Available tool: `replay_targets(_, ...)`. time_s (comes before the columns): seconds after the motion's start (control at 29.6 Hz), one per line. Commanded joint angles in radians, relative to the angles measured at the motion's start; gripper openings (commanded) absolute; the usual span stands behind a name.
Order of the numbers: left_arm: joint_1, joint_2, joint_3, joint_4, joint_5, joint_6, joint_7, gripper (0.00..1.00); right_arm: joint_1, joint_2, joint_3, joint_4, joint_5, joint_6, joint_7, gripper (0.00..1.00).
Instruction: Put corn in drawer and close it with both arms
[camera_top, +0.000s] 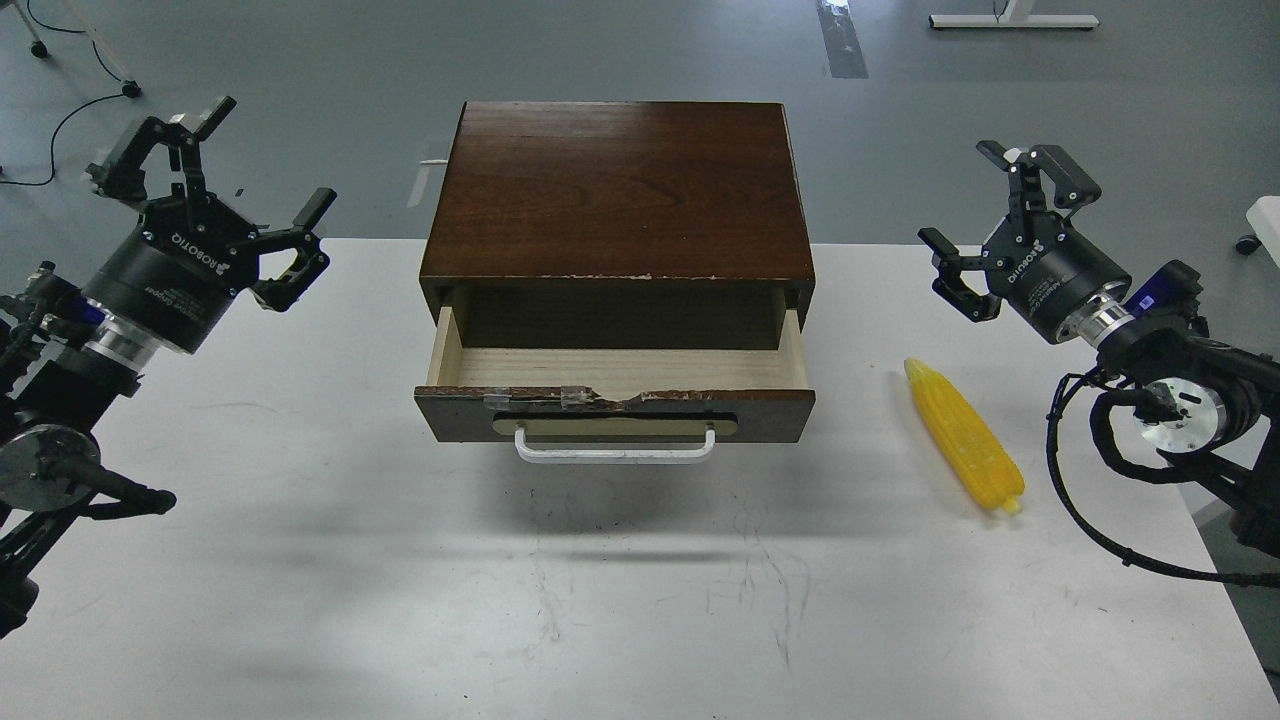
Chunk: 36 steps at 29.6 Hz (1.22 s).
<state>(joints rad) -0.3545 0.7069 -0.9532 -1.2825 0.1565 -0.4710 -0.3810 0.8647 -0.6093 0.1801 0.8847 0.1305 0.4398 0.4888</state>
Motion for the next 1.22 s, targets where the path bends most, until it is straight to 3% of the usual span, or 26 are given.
replay_targets(0.0, 0.006, -0.001, 0.001, 0.000, 0.000, -0.001, -0.009, 1.00, -0.006, -0.003, 0.001, -0.001, 0.000, 0.002, 0.000, 1.00)
replay_targets(0.51, 0.005, 0.005, 0.025, 0.095, 0.003, -0.018, -0.013, 1.00, -0.009, 0.002, 0.001, -0.036, 0.000, 0.000, 0.000, 1.00)
replay_targets(0.78, 0.005, -0.014, 0.025, 0.083, 0.002, -0.018, -0.024, 1.00, -0.019, -0.001, -0.005, -0.027, -0.008, 0.011, 0.000, 1.00)
replay_targets(0.88, 0.005, -0.015, 0.024, 0.081, 0.002, -0.018, -0.032, 1.00, -0.012, -0.013, -0.004, -0.024, -0.058, 0.045, 0.000, 1.00)
replay_targets(0.98, 0.005, -0.015, 0.024, 0.081, 0.002, -0.018, -0.070, 1.00, 0.020, -0.061, -0.004, -0.013, -0.203, 0.049, 0.000, 1.00)
replay_targets(1.18, 0.005, -0.015, 0.025, 0.072, 0.012, -0.018, -0.072, 1.00, 0.115, -0.165, -0.011, 0.083, -0.555, 0.049, 0.000, 1.00)
